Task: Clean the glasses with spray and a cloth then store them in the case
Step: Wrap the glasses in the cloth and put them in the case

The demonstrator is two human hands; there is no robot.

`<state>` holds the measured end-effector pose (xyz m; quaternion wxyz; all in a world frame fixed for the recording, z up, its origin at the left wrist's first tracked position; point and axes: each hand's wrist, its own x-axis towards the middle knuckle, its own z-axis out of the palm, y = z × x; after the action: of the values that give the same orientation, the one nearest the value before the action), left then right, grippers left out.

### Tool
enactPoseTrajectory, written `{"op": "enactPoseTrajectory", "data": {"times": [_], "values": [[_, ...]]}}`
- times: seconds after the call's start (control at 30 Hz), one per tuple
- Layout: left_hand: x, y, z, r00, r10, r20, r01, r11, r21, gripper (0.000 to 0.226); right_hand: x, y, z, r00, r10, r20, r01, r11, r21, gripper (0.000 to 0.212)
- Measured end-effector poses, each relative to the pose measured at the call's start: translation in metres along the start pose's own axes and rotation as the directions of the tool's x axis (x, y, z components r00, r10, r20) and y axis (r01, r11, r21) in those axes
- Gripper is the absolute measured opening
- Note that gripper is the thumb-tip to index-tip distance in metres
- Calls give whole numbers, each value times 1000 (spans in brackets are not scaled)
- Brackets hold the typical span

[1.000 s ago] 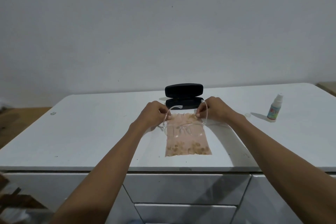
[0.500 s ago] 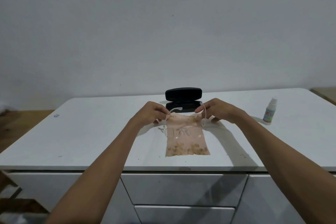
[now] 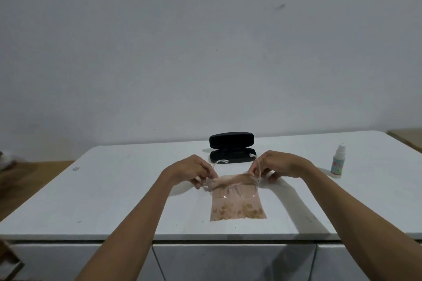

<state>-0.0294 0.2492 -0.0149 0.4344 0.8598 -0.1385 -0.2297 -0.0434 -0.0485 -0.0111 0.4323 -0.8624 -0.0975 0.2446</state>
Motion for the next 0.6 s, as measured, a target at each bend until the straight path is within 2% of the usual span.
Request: {"op": "enactPoseTrajectory", "data": {"times": [0.17, 0.3, 0.43, 0.6], "values": [[4, -1, 3, 1000, 10, -17, -9, 998, 58, 45, 2, -3, 0, 999, 40, 13, -39, 997, -66, 40], [5, -6, 6, 997, 20, -80, -19, 1000, 13, 44, 2, -2, 0, 999, 50, 10, -49, 997, -61, 41], [3, -13, 6, 980, 12, -196, -23, 998, -55, 38, 2, 7, 0, 994, 49, -99, -45, 998, 34, 40], [-17, -19, 6, 965, 19, -261, -10, 999, 36, 21, -6, 14, 8, 969, 58, -241, -53, 998, 24, 19]]}}
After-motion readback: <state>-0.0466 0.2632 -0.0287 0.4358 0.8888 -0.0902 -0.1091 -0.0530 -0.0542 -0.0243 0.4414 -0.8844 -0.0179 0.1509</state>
